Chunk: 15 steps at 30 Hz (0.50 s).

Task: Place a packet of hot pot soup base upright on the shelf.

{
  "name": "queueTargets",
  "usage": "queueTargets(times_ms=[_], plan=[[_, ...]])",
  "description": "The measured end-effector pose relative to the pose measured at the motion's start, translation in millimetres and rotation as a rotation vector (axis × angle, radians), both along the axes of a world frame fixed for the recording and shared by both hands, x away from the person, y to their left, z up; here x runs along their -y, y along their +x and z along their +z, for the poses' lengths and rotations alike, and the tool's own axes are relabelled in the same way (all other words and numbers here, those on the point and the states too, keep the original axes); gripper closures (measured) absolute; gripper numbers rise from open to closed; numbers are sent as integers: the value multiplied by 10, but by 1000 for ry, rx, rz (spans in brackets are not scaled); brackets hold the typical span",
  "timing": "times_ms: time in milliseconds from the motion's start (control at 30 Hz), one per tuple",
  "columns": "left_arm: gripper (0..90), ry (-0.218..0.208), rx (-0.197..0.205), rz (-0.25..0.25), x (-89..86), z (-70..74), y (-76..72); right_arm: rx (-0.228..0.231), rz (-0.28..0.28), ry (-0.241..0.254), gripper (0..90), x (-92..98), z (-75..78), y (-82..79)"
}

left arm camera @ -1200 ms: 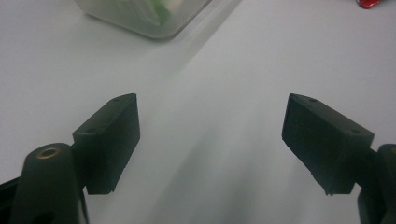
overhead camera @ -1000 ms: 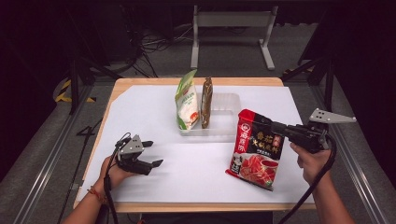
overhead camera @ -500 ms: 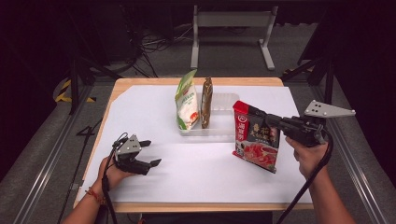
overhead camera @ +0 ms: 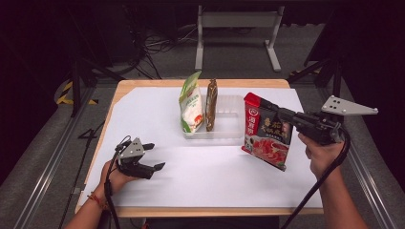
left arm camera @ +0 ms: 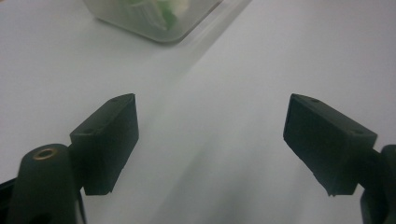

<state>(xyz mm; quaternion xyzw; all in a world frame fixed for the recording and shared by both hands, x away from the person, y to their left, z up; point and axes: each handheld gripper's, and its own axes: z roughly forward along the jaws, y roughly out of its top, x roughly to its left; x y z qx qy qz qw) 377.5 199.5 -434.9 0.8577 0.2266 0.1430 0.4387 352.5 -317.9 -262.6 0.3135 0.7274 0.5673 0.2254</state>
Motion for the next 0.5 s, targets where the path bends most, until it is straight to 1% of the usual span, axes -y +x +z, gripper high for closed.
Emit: queueTargets(times_ms=[67,133,167,233,300,433,500], plan=[[188,-2,-6,-1,-3,-5,5,5,0,5,892,5,26,11],[187,4,-2,0,-4,-5,6,13,-8,7,892,3,52,17],[187,-2,-6,0,-5,-5,4,13,-9,10,892,3,61,21],[187,0,-3,-1,-6,-3,5,22,-20,18,891,8,91,35],[187,-2,-6,0,-4,-4,1,25,-18,30,892,5,117,49],[187,1,-5,-3,0,-5,4,48,-28,14,891,-52,188,70],[187,4,-5,-2,2,-8,4,58,-27,19,891,-93,224,97]])
